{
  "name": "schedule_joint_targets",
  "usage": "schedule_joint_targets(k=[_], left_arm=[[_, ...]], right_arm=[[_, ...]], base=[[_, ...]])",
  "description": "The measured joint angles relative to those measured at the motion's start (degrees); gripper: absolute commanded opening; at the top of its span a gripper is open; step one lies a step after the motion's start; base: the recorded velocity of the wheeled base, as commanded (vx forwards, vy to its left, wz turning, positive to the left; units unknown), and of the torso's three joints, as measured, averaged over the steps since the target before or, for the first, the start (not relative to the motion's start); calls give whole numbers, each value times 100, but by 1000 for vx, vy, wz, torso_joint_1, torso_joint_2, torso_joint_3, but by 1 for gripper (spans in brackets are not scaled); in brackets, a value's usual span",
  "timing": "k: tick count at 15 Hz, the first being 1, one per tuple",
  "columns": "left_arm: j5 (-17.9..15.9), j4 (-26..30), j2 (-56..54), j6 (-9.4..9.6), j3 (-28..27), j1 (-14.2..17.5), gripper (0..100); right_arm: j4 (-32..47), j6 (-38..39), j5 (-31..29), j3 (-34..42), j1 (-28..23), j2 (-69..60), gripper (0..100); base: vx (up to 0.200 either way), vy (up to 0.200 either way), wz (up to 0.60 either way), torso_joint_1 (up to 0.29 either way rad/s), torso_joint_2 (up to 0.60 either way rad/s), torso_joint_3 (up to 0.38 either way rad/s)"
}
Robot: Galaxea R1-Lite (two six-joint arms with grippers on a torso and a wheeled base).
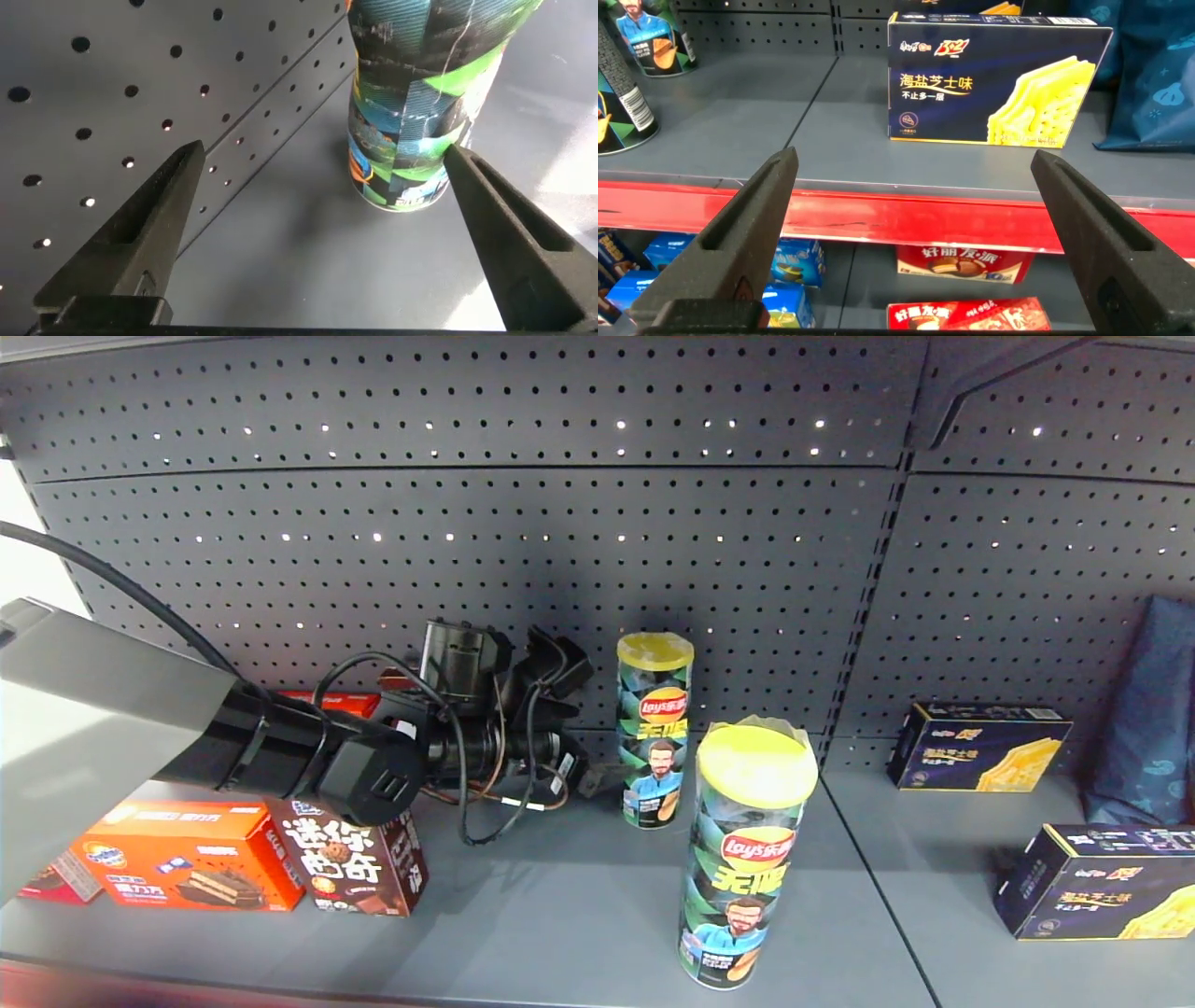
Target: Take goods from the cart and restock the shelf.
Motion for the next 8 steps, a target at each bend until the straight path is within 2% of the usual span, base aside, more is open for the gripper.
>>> schedule_joint_targets(k=[6, 8], left_arm=[[22, 11, -35, -11, 139, -16, 100], [241, -2, -143, -9, 194, 13, 100]], right_arm=[[0, -2, 0, 0, 0, 0, 100], [0, 0, 0, 0, -2, 0, 100]], base=[[0, 0, 0, 0, 0, 0], [0, 0, 0, 0, 0, 0]])
